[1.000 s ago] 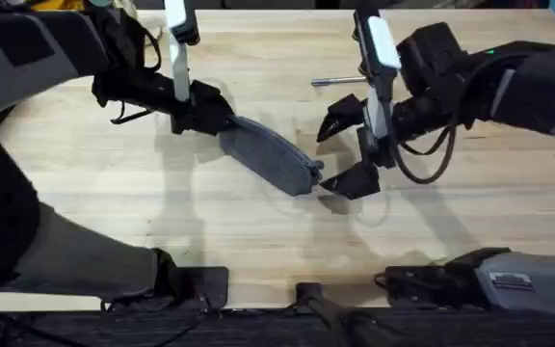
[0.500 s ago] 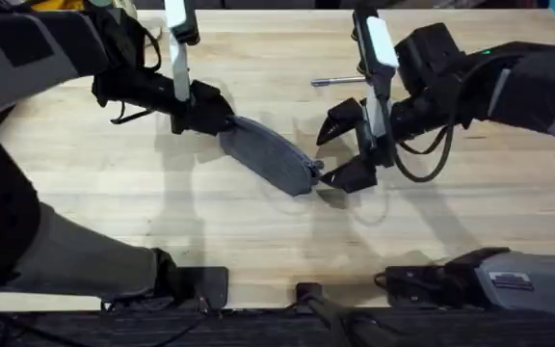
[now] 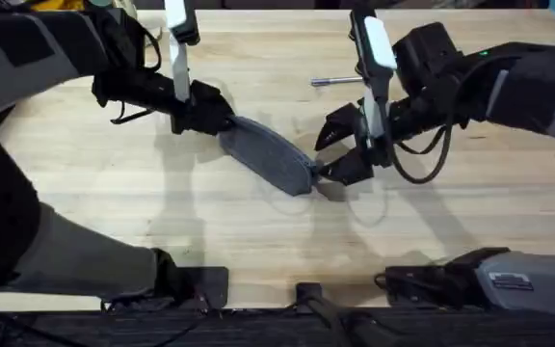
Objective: Unzip the bag, pick up the pens from the table one at a time and place them inside, then zip the bag closed.
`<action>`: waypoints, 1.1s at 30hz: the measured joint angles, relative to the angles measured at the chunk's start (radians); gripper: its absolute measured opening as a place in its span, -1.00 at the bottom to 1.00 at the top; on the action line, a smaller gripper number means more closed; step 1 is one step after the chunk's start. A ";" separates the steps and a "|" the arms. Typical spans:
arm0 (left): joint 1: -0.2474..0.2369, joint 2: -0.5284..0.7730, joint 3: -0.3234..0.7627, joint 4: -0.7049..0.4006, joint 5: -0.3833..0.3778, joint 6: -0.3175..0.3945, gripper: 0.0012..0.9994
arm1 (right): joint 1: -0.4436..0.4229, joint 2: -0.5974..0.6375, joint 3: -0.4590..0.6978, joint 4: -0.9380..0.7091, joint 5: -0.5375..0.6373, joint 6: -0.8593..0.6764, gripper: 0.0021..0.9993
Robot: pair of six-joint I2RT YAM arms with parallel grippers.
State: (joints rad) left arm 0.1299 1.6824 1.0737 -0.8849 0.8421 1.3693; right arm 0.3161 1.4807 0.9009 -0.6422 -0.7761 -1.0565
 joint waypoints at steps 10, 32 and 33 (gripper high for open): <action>0.000 0.000 0.000 0.000 0.000 0.000 -0.92 | 0.000 0.039 0.000 0.007 -0.003 -0.002 -0.51; 0.000 0.000 0.000 -0.001 0.000 0.000 -0.92 | 0.000 0.016 0.000 0.006 -0.013 0.039 -0.94; 0.000 0.000 0.000 -0.001 0.000 0.000 -0.92 | 0.000 0.004 0.000 0.006 -0.014 0.039 -0.94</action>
State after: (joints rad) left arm 0.1299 1.6821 1.0737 -0.8860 0.8420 1.3693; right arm 0.3161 1.4847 0.9012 -0.6362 -0.7898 -1.0176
